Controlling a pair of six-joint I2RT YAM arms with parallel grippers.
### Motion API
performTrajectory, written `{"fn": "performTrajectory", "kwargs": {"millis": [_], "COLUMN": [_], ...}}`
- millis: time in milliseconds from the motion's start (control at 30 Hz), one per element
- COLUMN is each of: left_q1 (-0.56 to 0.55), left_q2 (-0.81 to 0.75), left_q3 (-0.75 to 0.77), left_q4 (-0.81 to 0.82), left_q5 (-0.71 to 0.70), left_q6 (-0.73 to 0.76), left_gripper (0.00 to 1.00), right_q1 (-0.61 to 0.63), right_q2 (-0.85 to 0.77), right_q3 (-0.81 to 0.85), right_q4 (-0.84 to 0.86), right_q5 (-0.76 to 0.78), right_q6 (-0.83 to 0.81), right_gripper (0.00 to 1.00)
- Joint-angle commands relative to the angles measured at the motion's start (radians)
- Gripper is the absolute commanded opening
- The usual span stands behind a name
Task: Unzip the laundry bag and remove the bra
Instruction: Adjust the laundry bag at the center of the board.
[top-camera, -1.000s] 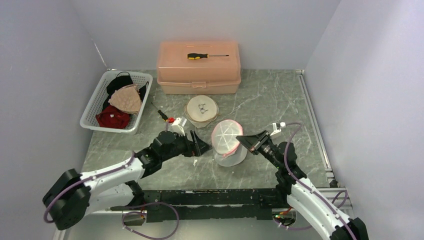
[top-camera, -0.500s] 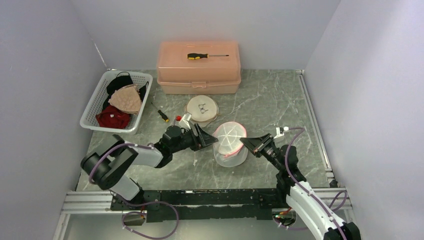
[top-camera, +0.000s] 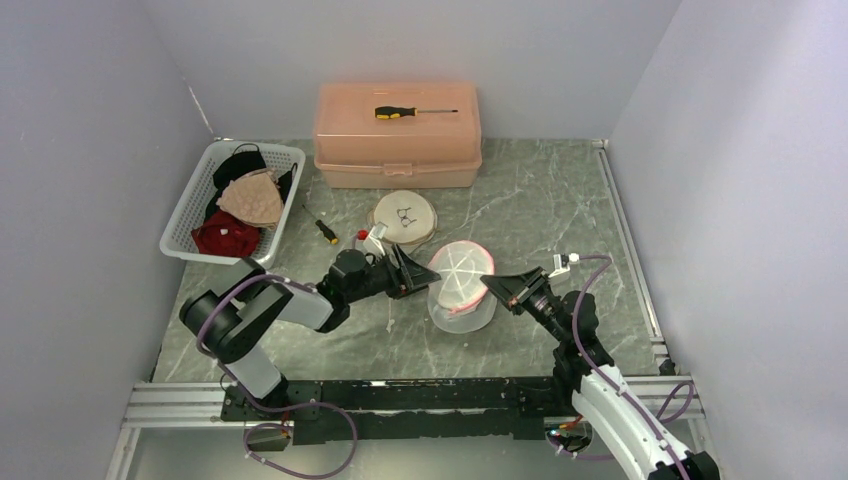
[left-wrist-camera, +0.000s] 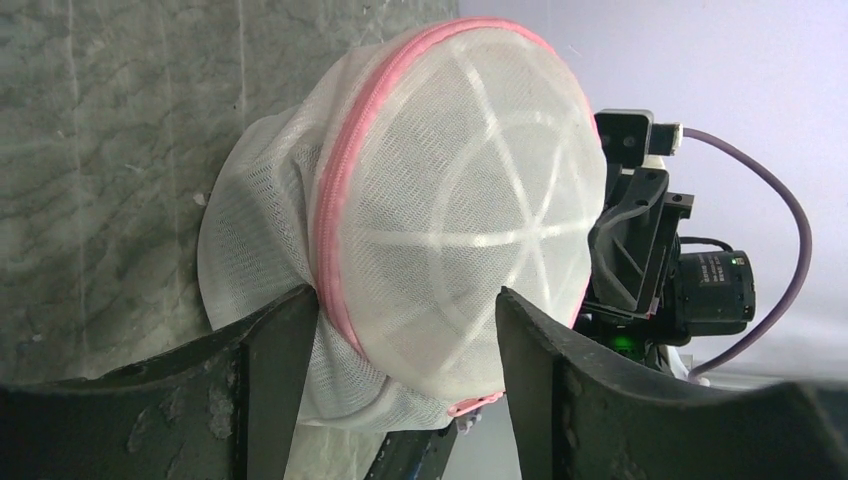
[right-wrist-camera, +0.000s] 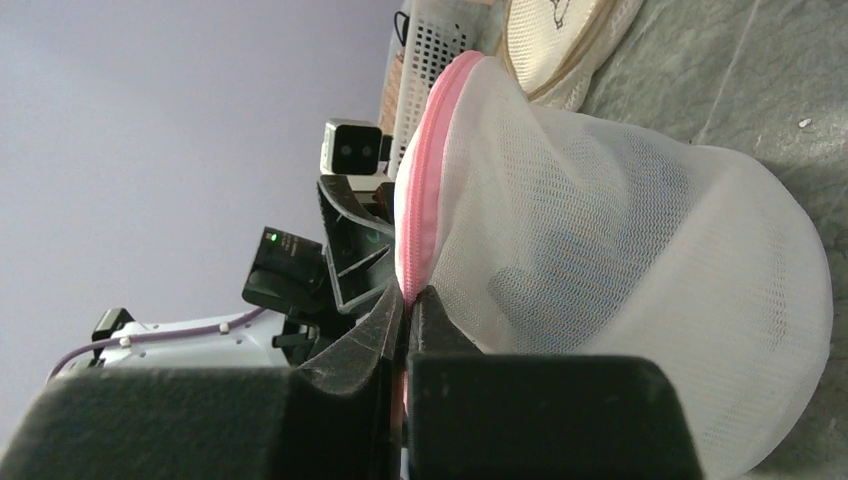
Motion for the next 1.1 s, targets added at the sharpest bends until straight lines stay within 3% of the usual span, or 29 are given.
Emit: {"fn": "performTrajectory", "kwargs": {"millis": [0,133,233,467,800,1067], "left_q1": [0.009,0.005,0.005,0.003,-0.004,-0.032], "left_q2": [-0.086,-0.239,-0.252,-0.103,-0.039,0.065], "left_q3": [0.01,0.042,0.07,0.065,0.076,0.086], "left_q4": [-0.04,-0.312,-0.366,-0.186,-0.126,0.096], "left_q5": [-0.034,-0.112,-0.106,-0.029,0.007,0.088], "left_q6": [0.056,0.169,0.203,0.138,0.118,0.069], "left_gripper": [0.73,0.82,0.84,0.82,0.8,0.64], "right_q1": [-0.002,-0.002,-0.002,-0.003,-0.003,-0.003], "right_q2": [-0.019,-0.036,-0.036,-0.007,-0.033,-0.004], "right_q3": [-0.056,-0.029,-0.032,-0.043,-0.05,-0.064], "right_q4": [0.002,-0.051,-0.039,0.002,-0.018,0.008], "right_q5": [-0.015,-0.011,-0.012,-0.027,-0.023,-0.025], "right_q6": [-0.021,-0.061,-0.057,-0.046,-0.05,-0.047], "right_gripper": [0.0,0.0,0.0,0.0,0.0,0.0]}}
